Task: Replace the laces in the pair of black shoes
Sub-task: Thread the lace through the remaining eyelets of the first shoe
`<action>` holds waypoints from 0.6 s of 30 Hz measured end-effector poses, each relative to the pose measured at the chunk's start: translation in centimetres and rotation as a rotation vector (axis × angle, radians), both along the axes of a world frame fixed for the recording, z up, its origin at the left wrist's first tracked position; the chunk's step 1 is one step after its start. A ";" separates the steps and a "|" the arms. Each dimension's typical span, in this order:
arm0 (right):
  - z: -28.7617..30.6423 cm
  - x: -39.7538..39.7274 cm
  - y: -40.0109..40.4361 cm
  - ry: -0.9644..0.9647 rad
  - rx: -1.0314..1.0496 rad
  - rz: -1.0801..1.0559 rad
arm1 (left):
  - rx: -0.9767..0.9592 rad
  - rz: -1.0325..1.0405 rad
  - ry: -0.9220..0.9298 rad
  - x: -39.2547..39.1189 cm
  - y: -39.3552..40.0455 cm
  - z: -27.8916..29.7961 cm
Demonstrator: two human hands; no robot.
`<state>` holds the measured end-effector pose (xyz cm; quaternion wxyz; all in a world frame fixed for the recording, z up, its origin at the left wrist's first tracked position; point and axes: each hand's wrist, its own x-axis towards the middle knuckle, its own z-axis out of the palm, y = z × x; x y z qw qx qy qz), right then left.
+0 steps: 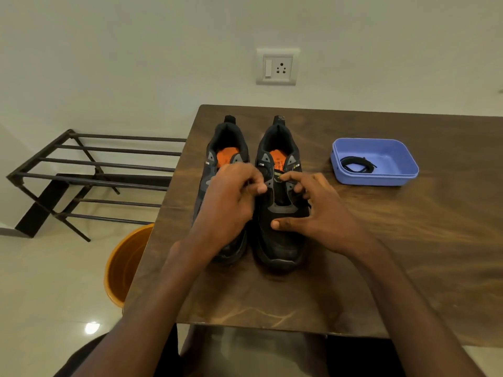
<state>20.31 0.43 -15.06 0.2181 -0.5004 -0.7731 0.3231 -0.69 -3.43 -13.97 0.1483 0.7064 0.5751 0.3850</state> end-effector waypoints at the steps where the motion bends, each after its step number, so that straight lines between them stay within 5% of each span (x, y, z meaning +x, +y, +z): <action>1: 0.1 0.0 0.0 0.000 -0.008 0.001 | 0.001 -0.019 -0.257 -0.1 -0.1 0.8; 3: 0.0 0.0 0.0 0.010 -0.015 0.002 | -0.027 -0.063 -0.767 -0.2 -0.5 2.2; 4: 0.0 0.0 0.0 0.024 -0.015 -0.001 | -0.042 -0.074 -0.875 -0.1 -0.5 2.5; 6: -0.1 -0.1 0.0 0.040 -0.022 -0.003 | -0.033 -0.030 -0.734 0.2 -0.6 2.6; 10: -0.1 0.0 0.1 0.036 -0.004 -0.002 | -0.015 0.005 0.056 0.6 -0.1 0.6; 12: -0.3 0.0 0.2 0.035 0.009 0.001 | -0.111 0.010 0.286 0.8 0.1 0.0; 15: -0.4 0.0 0.3 0.031 0.011 -0.001 | -0.097 0.040 0.270 1.0 0.1 0.1; 18: -0.2 -0.1 0.3 0.004 0.004 -0.009 | -0.060 0.008 -0.288 0.9 -0.2 1.7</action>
